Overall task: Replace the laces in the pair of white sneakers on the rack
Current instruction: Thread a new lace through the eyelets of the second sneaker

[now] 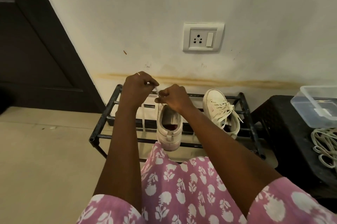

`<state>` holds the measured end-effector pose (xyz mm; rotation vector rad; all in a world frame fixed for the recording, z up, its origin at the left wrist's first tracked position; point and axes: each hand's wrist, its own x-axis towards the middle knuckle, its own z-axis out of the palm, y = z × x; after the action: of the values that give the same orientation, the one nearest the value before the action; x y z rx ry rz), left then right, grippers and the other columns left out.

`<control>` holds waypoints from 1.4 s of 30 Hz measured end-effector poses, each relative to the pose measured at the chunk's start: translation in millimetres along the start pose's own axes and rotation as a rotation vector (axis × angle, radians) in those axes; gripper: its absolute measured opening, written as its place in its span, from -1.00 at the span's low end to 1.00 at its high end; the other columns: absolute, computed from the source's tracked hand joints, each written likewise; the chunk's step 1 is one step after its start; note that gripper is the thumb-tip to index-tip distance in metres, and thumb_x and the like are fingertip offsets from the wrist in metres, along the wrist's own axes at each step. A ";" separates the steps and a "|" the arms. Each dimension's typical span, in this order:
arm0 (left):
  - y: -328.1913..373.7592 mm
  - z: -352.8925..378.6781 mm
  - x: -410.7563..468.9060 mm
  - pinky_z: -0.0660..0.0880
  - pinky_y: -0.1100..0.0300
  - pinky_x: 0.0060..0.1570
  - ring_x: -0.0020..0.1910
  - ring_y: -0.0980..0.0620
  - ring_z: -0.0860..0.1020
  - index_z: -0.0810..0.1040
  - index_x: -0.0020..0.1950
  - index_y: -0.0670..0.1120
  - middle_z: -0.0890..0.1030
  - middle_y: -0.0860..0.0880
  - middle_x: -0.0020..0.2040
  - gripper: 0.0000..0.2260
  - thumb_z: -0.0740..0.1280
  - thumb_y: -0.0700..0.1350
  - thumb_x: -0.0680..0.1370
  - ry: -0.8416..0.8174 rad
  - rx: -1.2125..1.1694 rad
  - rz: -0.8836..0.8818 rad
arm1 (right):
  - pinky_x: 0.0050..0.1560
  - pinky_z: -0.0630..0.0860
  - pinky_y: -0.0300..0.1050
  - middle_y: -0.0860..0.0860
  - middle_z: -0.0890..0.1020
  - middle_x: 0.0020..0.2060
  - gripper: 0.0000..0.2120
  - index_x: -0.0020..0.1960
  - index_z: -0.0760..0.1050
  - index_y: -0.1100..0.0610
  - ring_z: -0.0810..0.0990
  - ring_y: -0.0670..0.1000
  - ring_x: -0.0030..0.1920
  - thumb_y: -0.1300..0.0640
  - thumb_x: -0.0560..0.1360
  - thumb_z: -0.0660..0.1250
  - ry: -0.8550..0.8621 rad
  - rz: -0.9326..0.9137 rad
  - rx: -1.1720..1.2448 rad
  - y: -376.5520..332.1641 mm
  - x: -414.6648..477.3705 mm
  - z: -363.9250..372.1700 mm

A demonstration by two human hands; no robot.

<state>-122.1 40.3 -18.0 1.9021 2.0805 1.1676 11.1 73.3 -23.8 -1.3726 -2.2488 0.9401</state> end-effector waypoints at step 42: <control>-9.0 3.6 2.6 0.30 0.33 -0.18 -0.19 0.14 0.39 0.55 -0.19 -0.09 0.53 0.00 -0.17 -0.77 0.19 -0.24 0.61 -0.249 -0.523 -0.377 | -0.34 0.34 -0.22 0.09 0.66 -0.20 -0.90 -0.04 0.63 0.21 0.58 -0.04 -0.29 0.24 0.46 0.39 0.828 0.215 1.147 15.0 -15.3 -136.2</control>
<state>-128.1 44.8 -24.6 1.2789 1.6859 1.1623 108.6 113.4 64.9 -1.0864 -0.7065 1.1341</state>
